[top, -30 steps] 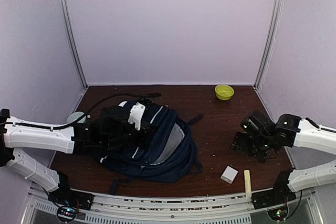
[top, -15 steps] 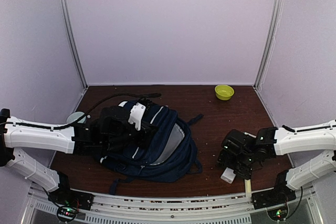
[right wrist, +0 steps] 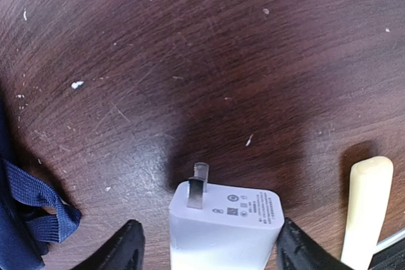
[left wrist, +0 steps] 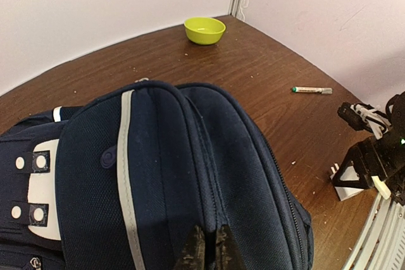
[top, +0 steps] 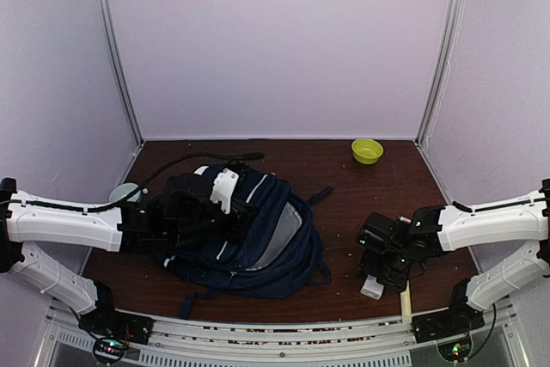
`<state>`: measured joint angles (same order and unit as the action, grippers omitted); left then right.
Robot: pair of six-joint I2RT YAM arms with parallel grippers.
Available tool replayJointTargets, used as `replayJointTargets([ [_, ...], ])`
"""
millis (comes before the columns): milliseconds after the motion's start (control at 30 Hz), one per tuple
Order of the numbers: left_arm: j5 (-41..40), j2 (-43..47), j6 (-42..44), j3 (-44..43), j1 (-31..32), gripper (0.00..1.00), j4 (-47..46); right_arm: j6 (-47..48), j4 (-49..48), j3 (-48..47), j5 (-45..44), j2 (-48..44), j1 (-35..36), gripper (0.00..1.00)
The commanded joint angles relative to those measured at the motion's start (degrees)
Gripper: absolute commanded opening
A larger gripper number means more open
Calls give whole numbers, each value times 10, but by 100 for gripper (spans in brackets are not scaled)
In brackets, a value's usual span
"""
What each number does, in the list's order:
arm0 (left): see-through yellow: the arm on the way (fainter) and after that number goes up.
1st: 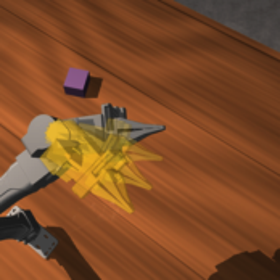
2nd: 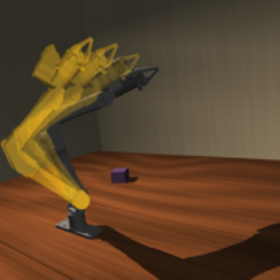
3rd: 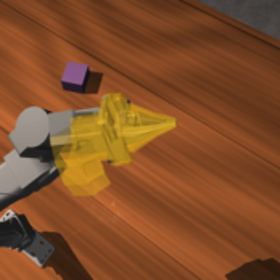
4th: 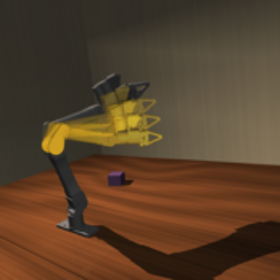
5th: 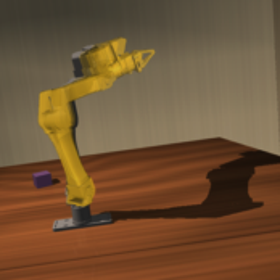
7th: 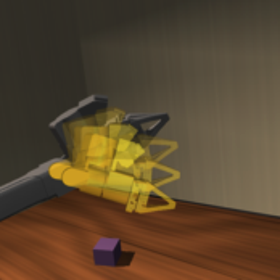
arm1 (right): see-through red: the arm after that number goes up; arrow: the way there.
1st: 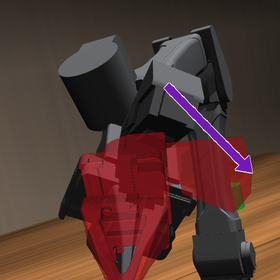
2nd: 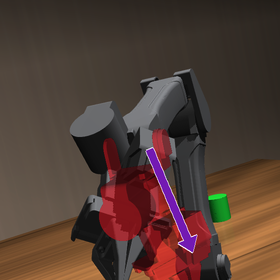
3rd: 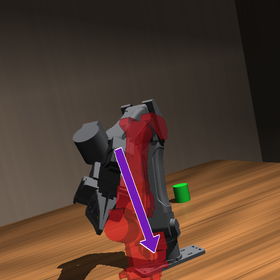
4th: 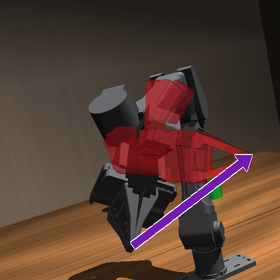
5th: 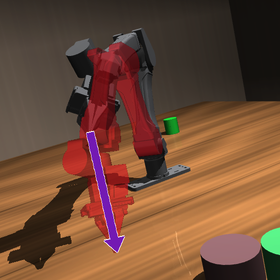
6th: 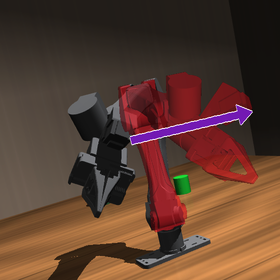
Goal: Pack the student bag
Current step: Grab the charger from the center of the board.
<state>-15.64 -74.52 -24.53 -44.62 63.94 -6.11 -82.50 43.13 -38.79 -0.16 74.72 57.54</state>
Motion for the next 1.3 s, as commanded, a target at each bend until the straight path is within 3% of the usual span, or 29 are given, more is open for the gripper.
replayJointTargets([
  [0,5,6,7,-9,2,0,-56,2,12,-6,-22,4,4,67],
  [433,5,7,4,-6,2,0,-56,22,6,-7,-17,24,7,56],
  [533,5,7,3,-5,2,0,-55,25,6,-9,-19,21,9,43],
  [667,6,5,3,-5,2,0,-57,37,9,-18,-24,15,10,11],
  [700,7,5,3,-6,2,0,-56,42,12,-23,-28,15,10,8],
  [867,6,8,2,-4,2,0,-55,68,57,-61,-61,9,10,7],
  [933,6,9,2,-3,2,0,-54,82,69,-78,-78,3,10,1],
  [1267,6,15,0,0,2,0,-53,140,35,-133,-123,-58,10,0],
])
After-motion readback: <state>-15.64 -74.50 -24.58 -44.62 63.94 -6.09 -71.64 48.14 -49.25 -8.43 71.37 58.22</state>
